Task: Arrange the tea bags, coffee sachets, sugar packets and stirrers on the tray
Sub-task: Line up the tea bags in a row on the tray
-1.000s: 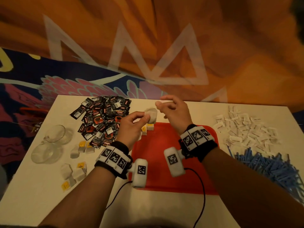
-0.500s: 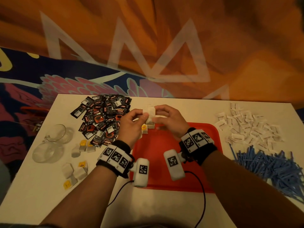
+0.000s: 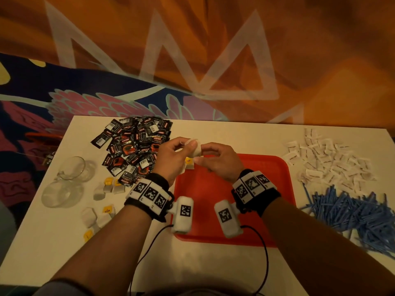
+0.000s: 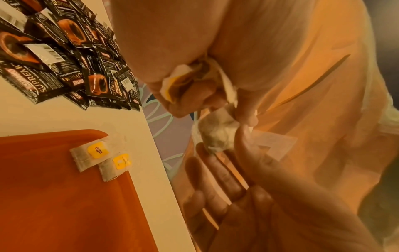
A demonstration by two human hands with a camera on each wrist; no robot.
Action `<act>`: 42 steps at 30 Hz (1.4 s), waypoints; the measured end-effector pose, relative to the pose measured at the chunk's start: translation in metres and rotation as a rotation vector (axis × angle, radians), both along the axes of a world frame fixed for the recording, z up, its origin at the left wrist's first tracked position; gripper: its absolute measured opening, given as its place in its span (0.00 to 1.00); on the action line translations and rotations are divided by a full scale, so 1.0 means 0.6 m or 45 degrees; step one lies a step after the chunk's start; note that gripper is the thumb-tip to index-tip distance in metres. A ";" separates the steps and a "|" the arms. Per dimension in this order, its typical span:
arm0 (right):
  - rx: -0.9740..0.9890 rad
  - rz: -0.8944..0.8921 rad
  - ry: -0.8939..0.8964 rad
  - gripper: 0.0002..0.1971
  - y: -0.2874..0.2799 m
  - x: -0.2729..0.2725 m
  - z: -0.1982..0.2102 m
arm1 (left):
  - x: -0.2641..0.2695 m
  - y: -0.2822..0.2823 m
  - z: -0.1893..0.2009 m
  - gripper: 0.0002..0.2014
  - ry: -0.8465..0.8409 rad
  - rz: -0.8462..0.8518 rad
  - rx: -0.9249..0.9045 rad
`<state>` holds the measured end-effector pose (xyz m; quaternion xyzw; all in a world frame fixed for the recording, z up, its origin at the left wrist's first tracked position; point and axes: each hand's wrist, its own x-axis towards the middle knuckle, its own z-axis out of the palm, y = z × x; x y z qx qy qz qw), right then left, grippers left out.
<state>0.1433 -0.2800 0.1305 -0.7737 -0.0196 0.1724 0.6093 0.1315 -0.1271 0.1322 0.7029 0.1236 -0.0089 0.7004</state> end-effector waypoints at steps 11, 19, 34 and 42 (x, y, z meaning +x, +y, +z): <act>-0.465 -0.081 0.139 0.11 0.000 0.023 -0.122 | 0.014 0.034 -0.055 0.09 0.293 0.131 0.129; -0.770 -0.150 0.407 0.06 0.011 0.064 -0.217 | -0.019 0.102 -0.116 0.05 0.495 0.156 0.131; -0.844 -0.194 0.423 0.08 0.036 0.099 -0.258 | -0.034 0.150 -0.142 0.05 0.564 0.235 0.031; -0.870 -0.206 0.299 0.11 0.035 0.091 -0.260 | -0.033 0.137 -0.146 0.06 0.551 0.229 0.051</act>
